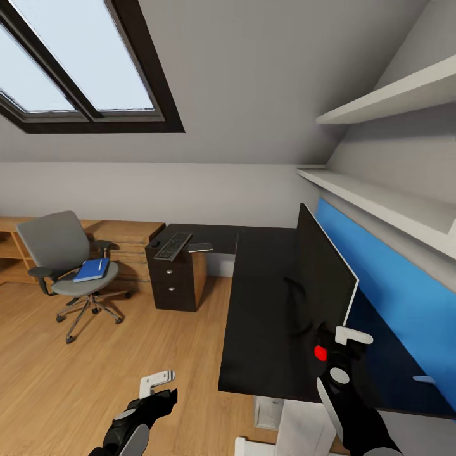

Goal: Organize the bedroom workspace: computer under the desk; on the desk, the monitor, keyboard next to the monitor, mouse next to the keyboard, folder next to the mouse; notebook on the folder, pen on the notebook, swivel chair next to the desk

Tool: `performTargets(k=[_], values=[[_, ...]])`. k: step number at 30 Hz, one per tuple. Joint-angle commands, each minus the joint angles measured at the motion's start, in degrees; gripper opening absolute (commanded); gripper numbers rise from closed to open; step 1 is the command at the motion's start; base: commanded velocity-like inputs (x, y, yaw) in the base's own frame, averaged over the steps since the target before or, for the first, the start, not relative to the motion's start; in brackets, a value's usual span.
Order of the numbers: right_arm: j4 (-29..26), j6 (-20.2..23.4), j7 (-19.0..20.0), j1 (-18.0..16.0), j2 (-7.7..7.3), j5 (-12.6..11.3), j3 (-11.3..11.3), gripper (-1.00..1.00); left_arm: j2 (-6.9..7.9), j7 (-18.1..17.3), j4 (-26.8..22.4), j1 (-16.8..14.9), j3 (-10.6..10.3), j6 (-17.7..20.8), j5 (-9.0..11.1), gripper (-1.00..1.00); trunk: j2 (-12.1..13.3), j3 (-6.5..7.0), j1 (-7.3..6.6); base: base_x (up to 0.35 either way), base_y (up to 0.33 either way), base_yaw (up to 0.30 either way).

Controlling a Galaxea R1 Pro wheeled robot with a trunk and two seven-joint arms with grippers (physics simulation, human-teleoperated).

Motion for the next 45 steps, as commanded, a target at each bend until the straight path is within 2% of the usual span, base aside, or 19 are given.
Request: performTargets(k=[1, 9, 24, 33, 38, 42, 45], values=[[0.0, -0.1, -0.1, 0.0, 0.06, 0.4, -0.2, 1.0, 0.07, 0.6, -0.1, -0.1, -0.2, 0.0, 0.5, 1.0, -0.1, -0.09, 0.01, 0.0, 0.0, 0.0], [0.0, -0.1, -0.1, 0.0, 0.06, 0.4, -0.1, 1.0, 0.07, 0.5, -0.1, -0.1, -0.2, 0.1, 0.5, 1.0, -0.1, -0.09, 0.01, -0.061, 0.0, 0.0], [0.0, -0.1, 0.0, 0.0, 0.06, 0.5, 0.1, 1.0, 0.07, 0.5, -0.1, 0.0, -0.1, 0.1, 0.5, 1.0, -0.1, -0.09, 0.01, -0.323, 0.021, 0.0], [0.1, -0.5, 0.0, 0.0, 0.08, 0.5, 0.3, 1.0, 0.07, 0.5, -0.1, 0.0, 0.0, 0.0, 0.7, 1.0, -0.1, -0.09, 0.01, -0.316, 0.141, 0.0], [1.9, -0.8, 0.1, 0.0, 0.14, 0.5, 0.5, 1.0, 0.07, 0.5, -0.1, 0.0, 0.1, 0.0, 0.7, 1.0, -0.1, -0.09, 0.01, -0.183, 0.27, 0.0], [3.7, -4.8, 0.6, 0.0, 0.38, 0.3, 0.6, 1.0, 0.07, 0.4, 0.1, -0.1, 0.2, 0.0, 0.8, 1.0, -0.1, -0.09, 0.01, -0.038, 0.319, 0.0], [4.5, -6.0, 0.7, 0.0, 0.74, 0.3, 0.7, 1.0, 0.07, 0.4, 0.2, -0.1, 0.2, 0.0, 0.8, 1.0, -0.1, -0.09, 0.01, -0.005, 0.331, 0.0]])
